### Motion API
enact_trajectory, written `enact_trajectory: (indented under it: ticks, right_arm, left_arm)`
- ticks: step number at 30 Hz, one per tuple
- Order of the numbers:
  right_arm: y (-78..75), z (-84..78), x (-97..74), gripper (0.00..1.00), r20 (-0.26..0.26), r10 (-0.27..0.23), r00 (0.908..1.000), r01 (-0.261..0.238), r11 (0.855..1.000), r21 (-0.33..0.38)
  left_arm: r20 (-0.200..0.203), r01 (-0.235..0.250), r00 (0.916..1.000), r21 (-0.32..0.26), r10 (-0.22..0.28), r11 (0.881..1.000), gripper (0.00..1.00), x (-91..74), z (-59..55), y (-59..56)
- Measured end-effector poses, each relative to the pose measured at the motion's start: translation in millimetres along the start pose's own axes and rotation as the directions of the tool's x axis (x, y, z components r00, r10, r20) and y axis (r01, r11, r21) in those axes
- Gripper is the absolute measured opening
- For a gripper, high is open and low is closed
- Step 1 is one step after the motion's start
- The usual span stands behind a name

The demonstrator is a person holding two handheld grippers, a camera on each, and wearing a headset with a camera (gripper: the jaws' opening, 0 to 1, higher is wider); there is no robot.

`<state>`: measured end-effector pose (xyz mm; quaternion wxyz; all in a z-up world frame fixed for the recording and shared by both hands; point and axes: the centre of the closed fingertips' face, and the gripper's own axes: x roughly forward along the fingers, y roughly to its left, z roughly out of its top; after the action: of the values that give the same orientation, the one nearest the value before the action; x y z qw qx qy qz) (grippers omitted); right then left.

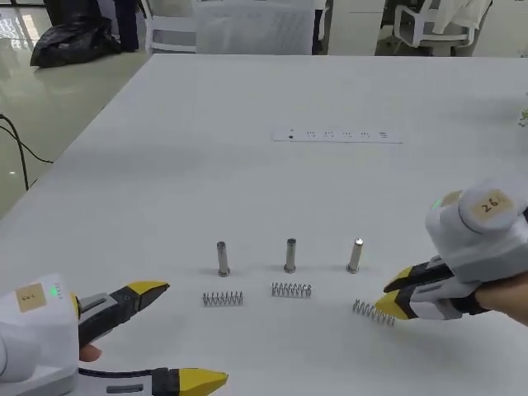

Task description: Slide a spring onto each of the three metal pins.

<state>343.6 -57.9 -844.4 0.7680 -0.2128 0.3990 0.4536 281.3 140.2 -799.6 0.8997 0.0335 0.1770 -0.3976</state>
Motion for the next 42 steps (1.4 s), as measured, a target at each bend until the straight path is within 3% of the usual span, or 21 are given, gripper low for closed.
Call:
enact_trajectory:
  ticks: [24, 38, 42]
  right_arm:
    - [5.9, -21.5, 9.7, 0.08, -0.119, -0.001, 0.9929, -0.011, 0.995, -0.098]
    - [7.5, -12.0, 4.4, 0.08, -0.105, 0.003, 0.9945, -0.013, 0.995, -0.097]
    - [12.4, -5.6, 1.0, 0.08, -0.103, 0.028, 0.9943, -0.039, 0.994, -0.103]
  left_arm:
    - [0.004, 0.006, 1.0000, 0.010, -0.006, 1.000, 0.79, -0.7, 4.7, -0.9]
    - [-0.002, 0.035, 0.9994, 0.029, -0.035, 0.999, 0.78, 1.2, 8.3, -6.3]
    - [-0.008, 0.059, 0.9983, 0.043, -0.058, 0.997, 0.76, 3.6, 10.6, -9.9]
